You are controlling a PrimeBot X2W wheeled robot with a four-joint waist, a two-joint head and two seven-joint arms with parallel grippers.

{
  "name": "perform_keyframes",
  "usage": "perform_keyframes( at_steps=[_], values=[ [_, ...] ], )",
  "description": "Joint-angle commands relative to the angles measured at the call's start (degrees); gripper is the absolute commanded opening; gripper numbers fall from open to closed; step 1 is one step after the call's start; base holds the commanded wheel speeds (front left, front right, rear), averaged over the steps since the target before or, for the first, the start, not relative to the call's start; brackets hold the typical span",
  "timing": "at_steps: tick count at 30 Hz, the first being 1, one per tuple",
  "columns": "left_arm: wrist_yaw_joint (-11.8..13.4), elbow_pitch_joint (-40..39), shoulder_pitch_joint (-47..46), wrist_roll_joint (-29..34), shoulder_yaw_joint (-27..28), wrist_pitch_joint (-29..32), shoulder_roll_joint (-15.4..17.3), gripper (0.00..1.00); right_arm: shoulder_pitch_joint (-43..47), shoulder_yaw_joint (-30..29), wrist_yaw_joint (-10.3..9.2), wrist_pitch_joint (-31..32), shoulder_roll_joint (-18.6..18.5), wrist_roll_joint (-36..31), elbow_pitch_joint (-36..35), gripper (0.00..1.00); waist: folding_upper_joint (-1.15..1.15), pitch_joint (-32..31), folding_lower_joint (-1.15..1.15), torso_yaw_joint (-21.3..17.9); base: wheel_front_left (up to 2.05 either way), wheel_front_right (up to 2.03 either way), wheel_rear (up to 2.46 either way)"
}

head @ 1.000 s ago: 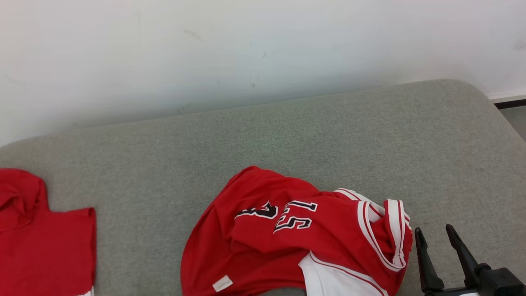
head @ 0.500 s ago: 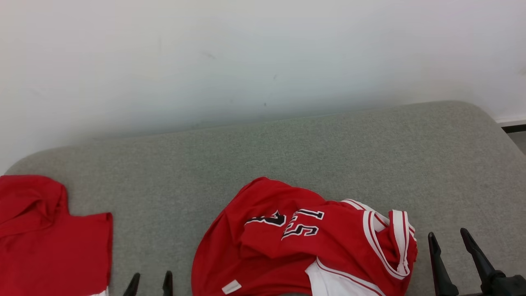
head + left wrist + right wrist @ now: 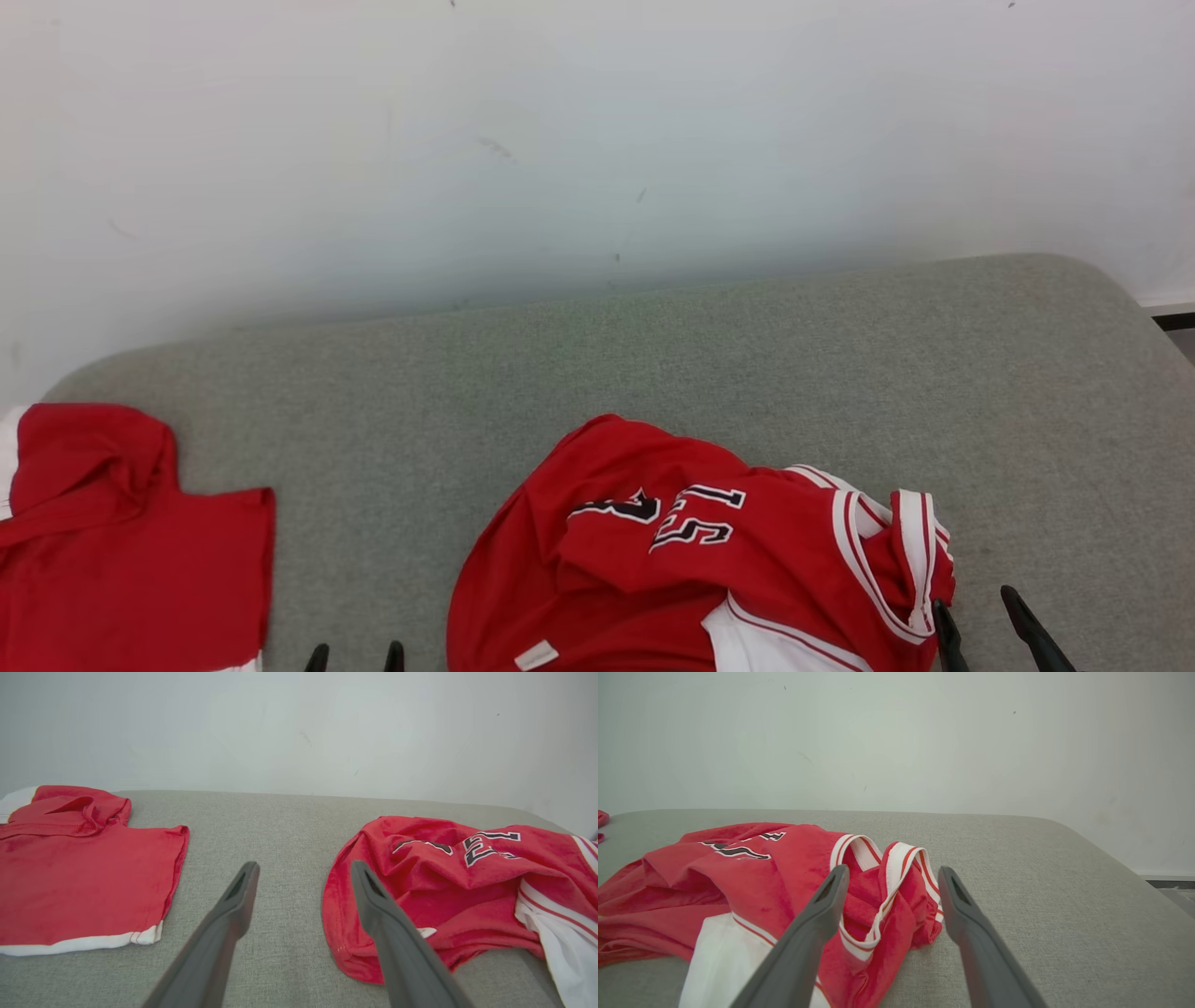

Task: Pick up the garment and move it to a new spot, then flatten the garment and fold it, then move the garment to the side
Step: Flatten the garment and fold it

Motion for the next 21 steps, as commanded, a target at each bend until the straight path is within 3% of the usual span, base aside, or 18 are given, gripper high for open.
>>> perform_keyframes(
  at_steps=[1, 10, 21],
  values=[
    [-1.3, 0.2, 0.7, 1.7, 1.5, 0.0, -0.9, 1.00, 0.5, -0.1, -0.15, 0.1, 0.2, -0.3, 0.2, 1.00, 0.00, -0.1, 0.00, 0.1, 0.00, 0.00, 0.00],
    [-6.1, 1.0, 0.8, 5.5, 6.1, 0.0, -3.8, 1.00, -0.5, 0.0, -0.15, 0.1, 0.6, -0.7, -0.2, 1.00, 0.00, -0.2, 0.00, 0.2, 0.00, 0.00, 0.00],
    [-8.8, 2.7, -0.6, 8.4, 6.8, 0.0, -4.8, 1.00, -1.6, 2.9, -0.15, 0.1, -1.4, -1.3, -4.4, 1.00, 0.00, -0.1, 0.00, 0.2, 0.00, 0.00, 0.00]
  ],
)
